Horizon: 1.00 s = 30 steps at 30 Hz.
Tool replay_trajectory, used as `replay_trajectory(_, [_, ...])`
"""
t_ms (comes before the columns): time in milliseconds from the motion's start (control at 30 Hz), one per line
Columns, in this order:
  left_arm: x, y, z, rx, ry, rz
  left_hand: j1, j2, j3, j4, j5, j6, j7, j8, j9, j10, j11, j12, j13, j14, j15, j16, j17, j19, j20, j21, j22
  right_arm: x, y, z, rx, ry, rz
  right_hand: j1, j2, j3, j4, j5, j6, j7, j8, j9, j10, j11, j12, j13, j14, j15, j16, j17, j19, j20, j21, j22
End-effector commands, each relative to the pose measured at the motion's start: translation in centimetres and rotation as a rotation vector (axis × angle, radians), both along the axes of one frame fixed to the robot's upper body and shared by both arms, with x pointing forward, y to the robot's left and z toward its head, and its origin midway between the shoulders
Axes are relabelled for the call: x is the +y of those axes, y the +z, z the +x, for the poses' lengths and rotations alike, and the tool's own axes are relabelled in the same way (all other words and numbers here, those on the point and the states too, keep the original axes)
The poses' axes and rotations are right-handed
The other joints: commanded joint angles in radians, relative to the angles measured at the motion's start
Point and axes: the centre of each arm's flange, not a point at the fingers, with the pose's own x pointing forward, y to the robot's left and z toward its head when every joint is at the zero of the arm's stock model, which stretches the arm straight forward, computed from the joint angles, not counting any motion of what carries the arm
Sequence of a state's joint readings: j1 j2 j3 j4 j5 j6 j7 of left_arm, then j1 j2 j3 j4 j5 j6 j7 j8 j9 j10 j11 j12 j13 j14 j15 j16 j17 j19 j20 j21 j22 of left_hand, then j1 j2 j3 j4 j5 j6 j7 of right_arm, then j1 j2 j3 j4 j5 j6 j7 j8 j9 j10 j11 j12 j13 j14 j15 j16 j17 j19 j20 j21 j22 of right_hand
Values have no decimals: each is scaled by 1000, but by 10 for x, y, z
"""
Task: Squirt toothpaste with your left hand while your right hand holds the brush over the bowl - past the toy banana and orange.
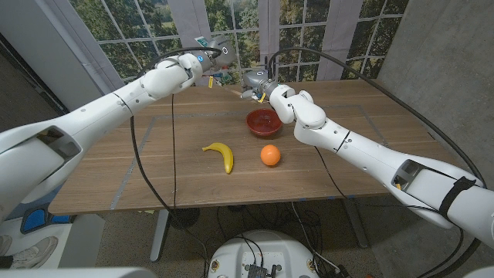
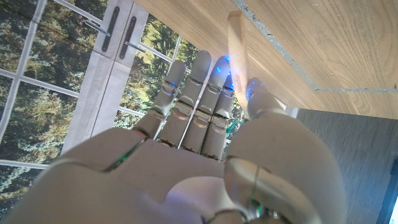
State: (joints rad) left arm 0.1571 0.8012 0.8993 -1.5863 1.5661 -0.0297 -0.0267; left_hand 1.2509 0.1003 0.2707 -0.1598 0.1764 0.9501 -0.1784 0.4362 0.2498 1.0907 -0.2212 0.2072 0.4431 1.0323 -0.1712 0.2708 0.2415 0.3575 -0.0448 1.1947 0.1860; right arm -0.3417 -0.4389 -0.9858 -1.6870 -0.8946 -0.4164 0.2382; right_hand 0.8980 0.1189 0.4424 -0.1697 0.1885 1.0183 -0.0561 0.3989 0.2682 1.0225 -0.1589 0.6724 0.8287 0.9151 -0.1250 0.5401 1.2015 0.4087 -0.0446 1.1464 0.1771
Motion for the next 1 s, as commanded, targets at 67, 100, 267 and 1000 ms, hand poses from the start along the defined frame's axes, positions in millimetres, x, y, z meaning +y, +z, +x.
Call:
replay_trajectory(67, [8, 3, -7, -13, -7, -67, 35, 36, 8, -5, -1, 2, 3, -1, 3, -4, 2, 4, 3, 6, -74, 4, 4, 3, -112, 10, -1, -6, 2, 15, 20, -60, 22, 22, 22, 66, 21, 2, 22, -14, -2, -1, 42, -39, -5, 5, 6, -91, 0, 1, 1, -75, 8, 2])
replay_trajectory(100, [8, 3, -7, -9, -9, -74, 35, 35, 8, -6, -1, 3, 4, -1, 3, -4, 2, 4, 3, 6, -74, 4, 4, 3, -111, 10, -1, -7, 2, 16, 22, -64, 25, 22, 22, 66, 21, 2, 23, -14, -2, -1, 43, -38, -6, 4, 6, -91, 0, 1, 2, -76, 8, 2])
replay_trajectory(267, [9, 2, -9, -5, -8, -102, 35, 33, 9, -7, 0, 3, 7, -2, 3, -4, 2, 4, 2, 6, -74, 4, 4, 3, -110, 13, -3, -10, 3, 18, 29, -75, 40, 21, 23, 66, 22, 1, 26, -14, -3, -2, 41, -39, -6, 6, 6, -90, 0, 1, 1, -75, 8, 2])
replay_trajectory(1000, [25, 0, -2, 29, -41, -413, 31, 32, 14, -6, 4, -3, 22, -10, 1, -15, 2, -2, -10, -2, -73, 2, 5, 4, -99, 20, -6, -9, -1, 1, 13, -50, 28, 22, 20, 66, 20, 0, 28, -14, -7, -7, 44, -36, -10, 3, 7, -91, 1, 2, 0, -74, 10, 2])
